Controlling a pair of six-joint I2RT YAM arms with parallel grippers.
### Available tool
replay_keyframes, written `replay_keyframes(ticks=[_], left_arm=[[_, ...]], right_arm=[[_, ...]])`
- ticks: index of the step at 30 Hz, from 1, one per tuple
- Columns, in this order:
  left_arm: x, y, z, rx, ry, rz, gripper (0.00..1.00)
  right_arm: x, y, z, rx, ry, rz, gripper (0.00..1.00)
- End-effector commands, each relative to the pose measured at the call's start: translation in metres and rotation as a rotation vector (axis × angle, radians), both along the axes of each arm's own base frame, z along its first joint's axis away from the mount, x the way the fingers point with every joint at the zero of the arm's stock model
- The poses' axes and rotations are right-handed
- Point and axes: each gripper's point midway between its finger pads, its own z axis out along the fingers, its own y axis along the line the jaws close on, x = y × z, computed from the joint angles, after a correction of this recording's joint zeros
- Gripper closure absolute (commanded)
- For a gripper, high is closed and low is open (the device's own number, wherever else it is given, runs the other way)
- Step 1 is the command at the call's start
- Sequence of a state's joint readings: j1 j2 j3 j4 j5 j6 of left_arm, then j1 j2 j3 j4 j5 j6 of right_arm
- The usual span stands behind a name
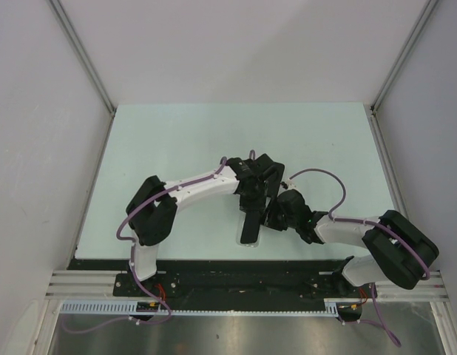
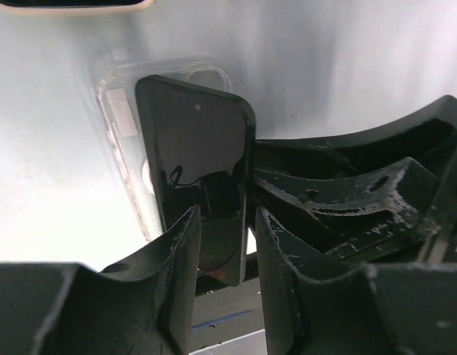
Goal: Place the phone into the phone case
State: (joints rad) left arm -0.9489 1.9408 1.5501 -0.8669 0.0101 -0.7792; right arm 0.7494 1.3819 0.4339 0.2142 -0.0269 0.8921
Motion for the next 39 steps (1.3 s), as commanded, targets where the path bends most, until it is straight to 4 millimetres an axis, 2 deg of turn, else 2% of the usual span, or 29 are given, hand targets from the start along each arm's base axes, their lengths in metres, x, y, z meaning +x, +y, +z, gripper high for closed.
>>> replay_keyframes(ticks=[1, 5, 10, 11, 12, 14, 18, 21, 26, 29, 30, 33, 36, 37, 39], left_arm=[[-0.002, -0.012, 0.029, -0.102, -0.023, 0.017, 0.6], [0.001, 0.0, 0.029, -0.079, -0.047, 0.042, 0.6], [0.012, 0.04, 0.02, -0.029, -0.063, 0.11, 0.6], [0.014, 0.045, 0.026, -0.045, -0.077, 0.121, 0.6], [0.016, 0.055, 0.018, -0.04, -0.072, 0.135, 0.6], [0.017, 0.063, 0.021, -0.059, -0.083, 0.142, 0.6], [0.015, 0.077, 0.003, -0.058, -0.073, 0.15, 0.6], [0.007, 0.071, -0.01, -0.13, -0.008, 0.131, 0.61], [0.005, 0.069, -0.022, -0.186, 0.013, 0.103, 0.63], [0.001, 0.065, -0.025, -0.244, 0.03, 0.075, 0.66], [0.001, 0.056, -0.021, -0.304, 0.03, 0.054, 0.67], [-0.001, 0.048, -0.017, -0.369, 0.027, 0.013, 0.67], [0.001, 0.055, -0.024, -0.329, 0.025, 0.033, 0.78], [0.009, 0.066, -0.028, -0.273, -0.014, 0.072, 0.81], [0.012, 0.083, -0.029, -0.206, -0.032, 0.119, 0.88]], right_arm=[[-0.016, -0.017, -0.027, -0.072, 0.068, -0.005, 0.68], [-0.016, -0.016, -0.027, -0.069, 0.069, -0.002, 0.68], [-0.014, -0.025, -0.029, -0.087, 0.079, -0.016, 0.69], [-0.013, -0.026, -0.027, -0.092, 0.076, -0.014, 0.69], [-0.015, -0.03, -0.029, -0.111, 0.088, -0.013, 0.69], [-0.013, -0.035, -0.027, -0.131, 0.087, -0.02, 0.69], [-0.01, -0.042, -0.021, -0.159, 0.077, -0.024, 0.68], [-0.004, -0.037, -0.014, -0.162, 0.048, -0.026, 0.69], [-0.005, -0.029, -0.022, -0.189, 0.058, -0.019, 0.68], [-0.004, -0.025, -0.022, -0.221, 0.062, -0.02, 0.68], [-0.005, -0.026, -0.022, -0.238, 0.06, -0.023, 0.68], [-0.003, -0.024, -0.018, -0.268, 0.049, -0.026, 0.69], [-0.001, -0.021, -0.019, -0.285, 0.047, -0.022, 0.69], [-0.002, -0.019, -0.019, -0.286, 0.05, -0.017, 0.68], [-0.002, -0.019, -0.021, -0.297, 0.055, -0.021, 0.69]])
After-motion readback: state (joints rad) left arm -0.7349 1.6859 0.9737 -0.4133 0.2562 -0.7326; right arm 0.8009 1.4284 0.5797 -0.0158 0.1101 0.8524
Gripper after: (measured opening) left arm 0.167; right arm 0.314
